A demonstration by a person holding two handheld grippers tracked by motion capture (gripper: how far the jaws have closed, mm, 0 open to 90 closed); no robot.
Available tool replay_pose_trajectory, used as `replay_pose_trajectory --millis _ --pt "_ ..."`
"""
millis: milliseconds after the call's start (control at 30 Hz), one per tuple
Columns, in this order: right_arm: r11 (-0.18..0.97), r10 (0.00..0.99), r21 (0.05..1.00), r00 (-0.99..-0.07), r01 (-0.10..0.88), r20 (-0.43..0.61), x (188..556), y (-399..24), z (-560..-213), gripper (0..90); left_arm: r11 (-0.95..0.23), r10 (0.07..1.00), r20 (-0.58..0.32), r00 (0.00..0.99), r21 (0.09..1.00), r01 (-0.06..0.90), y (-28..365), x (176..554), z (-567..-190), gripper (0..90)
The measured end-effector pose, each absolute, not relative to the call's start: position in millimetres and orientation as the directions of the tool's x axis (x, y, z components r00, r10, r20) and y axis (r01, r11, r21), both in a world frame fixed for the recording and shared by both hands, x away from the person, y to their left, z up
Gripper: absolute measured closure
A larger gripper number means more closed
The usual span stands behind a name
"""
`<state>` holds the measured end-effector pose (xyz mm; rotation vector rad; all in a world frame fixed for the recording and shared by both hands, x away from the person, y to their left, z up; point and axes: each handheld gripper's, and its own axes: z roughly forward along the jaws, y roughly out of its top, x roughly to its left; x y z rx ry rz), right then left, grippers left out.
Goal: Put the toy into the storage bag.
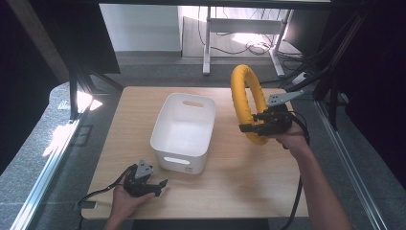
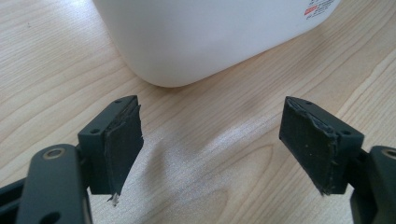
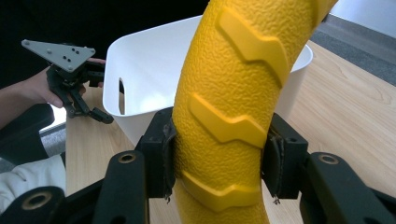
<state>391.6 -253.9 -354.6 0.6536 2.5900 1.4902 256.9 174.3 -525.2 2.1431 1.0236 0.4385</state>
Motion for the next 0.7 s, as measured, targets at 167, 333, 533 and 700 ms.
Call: replay_pose_trajectory --millis 167,333,533,700 --pt "0.429 0.395 0.849 -0.909 0.309 0.131 390 -251 -351 52.1 -0.436 0.777 0.002 0.63 0.723 0.536 174 257 -525 21.5" --pt "0.423 0.385 0.856 -0.914 0.297 0.127 387 -248 -348 52.1 -0.436 0.778 0.002 0.629 0.722 0.537 174 257 -525 21.5" --pt "0.414 0.363 0.869 -0.925 0.27 0.114 381 -243 -338 52.1 -0.439 0.776 0.005 0.63 0.722 0.535 175 257 -525 21.5" --pt "0.408 0.347 0.88 -0.933 0.244 0.098 378 -236 -328 52.1 -0.432 0.779 0.0 0.628 0.725 0.537 174 257 -525 21.5"
